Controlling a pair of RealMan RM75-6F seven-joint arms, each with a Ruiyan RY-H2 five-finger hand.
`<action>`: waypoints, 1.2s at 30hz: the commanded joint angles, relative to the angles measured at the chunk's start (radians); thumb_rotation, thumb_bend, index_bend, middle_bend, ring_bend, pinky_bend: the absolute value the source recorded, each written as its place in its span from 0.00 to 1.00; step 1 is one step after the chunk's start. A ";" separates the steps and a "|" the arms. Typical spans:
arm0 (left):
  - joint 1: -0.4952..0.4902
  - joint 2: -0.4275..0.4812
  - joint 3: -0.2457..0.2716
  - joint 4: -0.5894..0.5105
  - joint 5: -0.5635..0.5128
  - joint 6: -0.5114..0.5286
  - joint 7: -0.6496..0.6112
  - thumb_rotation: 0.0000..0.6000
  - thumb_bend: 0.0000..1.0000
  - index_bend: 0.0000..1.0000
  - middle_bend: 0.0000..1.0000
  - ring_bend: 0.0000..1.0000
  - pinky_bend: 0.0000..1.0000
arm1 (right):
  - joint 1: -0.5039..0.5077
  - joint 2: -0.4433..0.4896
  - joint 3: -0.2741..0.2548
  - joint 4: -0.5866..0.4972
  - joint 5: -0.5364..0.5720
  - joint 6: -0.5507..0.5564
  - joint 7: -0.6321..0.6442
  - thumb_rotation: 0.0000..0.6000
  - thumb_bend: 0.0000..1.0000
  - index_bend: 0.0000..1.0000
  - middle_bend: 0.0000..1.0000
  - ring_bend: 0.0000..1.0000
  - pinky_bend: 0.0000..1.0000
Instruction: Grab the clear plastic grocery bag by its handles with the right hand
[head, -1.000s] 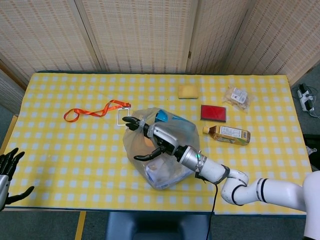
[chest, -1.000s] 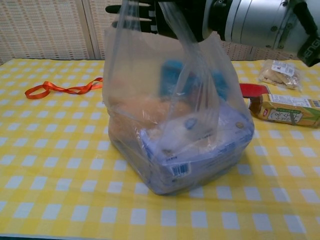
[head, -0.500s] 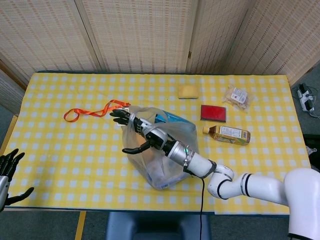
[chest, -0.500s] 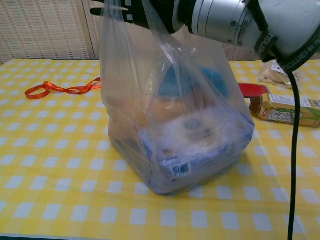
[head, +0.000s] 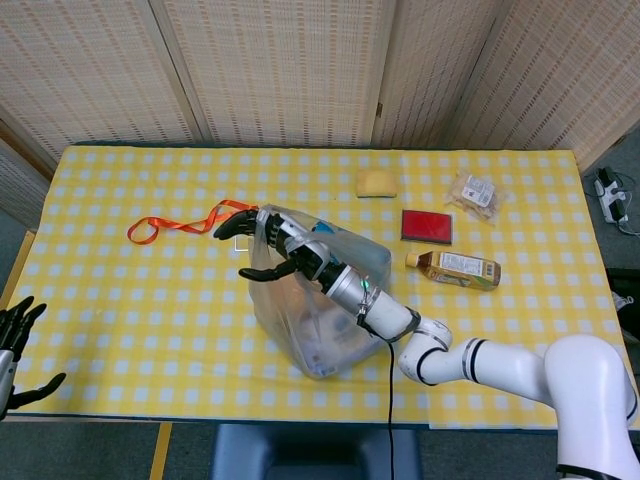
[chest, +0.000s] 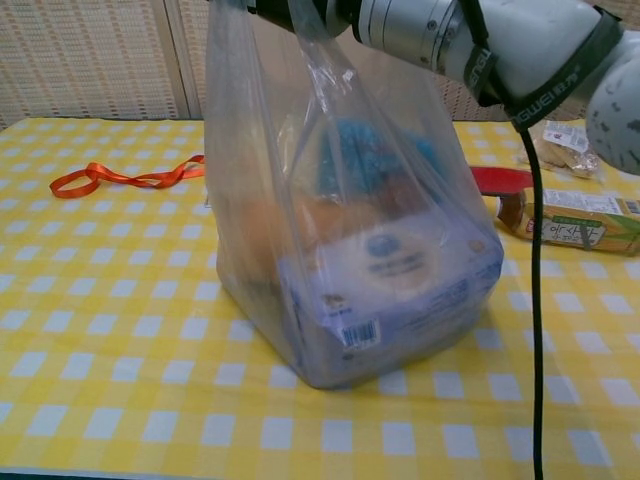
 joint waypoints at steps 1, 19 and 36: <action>0.000 0.001 0.000 0.002 0.000 0.000 -0.004 1.00 0.21 0.00 0.00 0.00 0.00 | -0.004 -0.008 0.025 -0.023 0.045 -0.015 0.059 1.00 0.25 0.40 0.39 0.34 0.23; 0.001 0.002 0.004 -0.004 0.008 0.000 0.005 1.00 0.21 0.00 0.00 0.00 0.00 | -0.106 0.048 0.175 -0.243 0.316 -0.125 0.072 1.00 0.47 0.76 0.82 0.70 1.00; 0.000 -0.002 0.021 -0.013 0.040 -0.002 0.034 1.00 0.21 0.00 0.00 0.00 0.00 | -0.164 0.213 0.379 -0.495 0.502 -0.111 -0.205 1.00 0.48 0.76 0.82 0.70 1.00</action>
